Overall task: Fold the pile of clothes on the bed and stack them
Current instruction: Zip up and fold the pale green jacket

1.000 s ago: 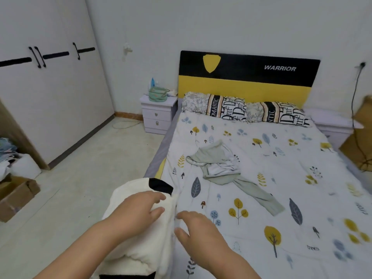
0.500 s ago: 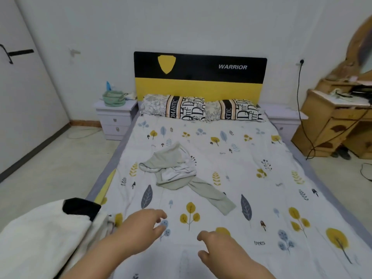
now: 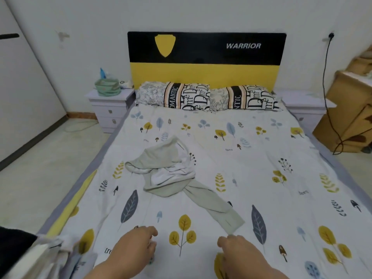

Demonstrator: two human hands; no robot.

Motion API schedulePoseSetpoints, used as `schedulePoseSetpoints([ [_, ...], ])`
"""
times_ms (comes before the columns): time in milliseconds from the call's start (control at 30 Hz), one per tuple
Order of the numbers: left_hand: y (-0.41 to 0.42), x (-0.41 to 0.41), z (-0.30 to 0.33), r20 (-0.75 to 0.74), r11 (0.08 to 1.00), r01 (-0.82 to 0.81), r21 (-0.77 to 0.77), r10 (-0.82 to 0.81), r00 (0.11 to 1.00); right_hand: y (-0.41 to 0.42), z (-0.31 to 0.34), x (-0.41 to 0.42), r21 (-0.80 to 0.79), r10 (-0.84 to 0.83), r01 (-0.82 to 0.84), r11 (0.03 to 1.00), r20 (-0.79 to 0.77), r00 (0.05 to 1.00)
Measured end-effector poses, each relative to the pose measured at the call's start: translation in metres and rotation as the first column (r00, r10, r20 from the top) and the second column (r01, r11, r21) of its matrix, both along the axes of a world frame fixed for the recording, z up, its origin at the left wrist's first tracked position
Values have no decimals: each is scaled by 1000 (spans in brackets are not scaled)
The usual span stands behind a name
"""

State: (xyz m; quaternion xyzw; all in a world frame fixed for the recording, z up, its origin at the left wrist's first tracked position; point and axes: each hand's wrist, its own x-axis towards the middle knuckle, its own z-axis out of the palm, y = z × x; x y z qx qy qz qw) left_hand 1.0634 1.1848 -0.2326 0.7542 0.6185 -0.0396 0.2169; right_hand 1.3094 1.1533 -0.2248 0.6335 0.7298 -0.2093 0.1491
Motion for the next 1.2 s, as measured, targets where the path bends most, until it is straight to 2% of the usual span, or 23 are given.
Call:
schedulePoseSetpoints([
  [133,50,4,-53,-53,999,-26,37,28,998,50,-44,2,35,-52,52,998,-8,999],
  [333,133,9,-127,-148,995,6,99,8,989,134,-127,-11,113,-45,34,993,101,994],
  [533,206,2,-184,-236,984,0,180,43,971,209,-193,-18,201,-123,102,974,91,988],
  [667,239,-7,-226,-265,974,-23,227,85,960,219,-236,2,175,-234,213,961,107,966],
  [767,246,-10,-250,-250,992,-29,124,60,966,208,-258,14,86,-210,198,976,167,963],
  [833,243,-10,-259,-276,991,20,134,18,961,198,-264,18,155,-161,132,979,194,968],
  [900,238,-3,-255,-317,979,122,162,-66,946,188,-266,19,222,-153,119,968,144,978],
  [1033,210,19,-238,-139,990,134,48,-127,982,163,-256,15,164,-165,155,974,53,985],
  [1100,181,35,-222,-62,985,166,40,-163,985,141,-249,15,94,-182,180,979,12,983],
  [1200,129,48,-190,-9,974,223,-37,-223,975,107,-239,9,-19,-185,184,983,-21,983],
])
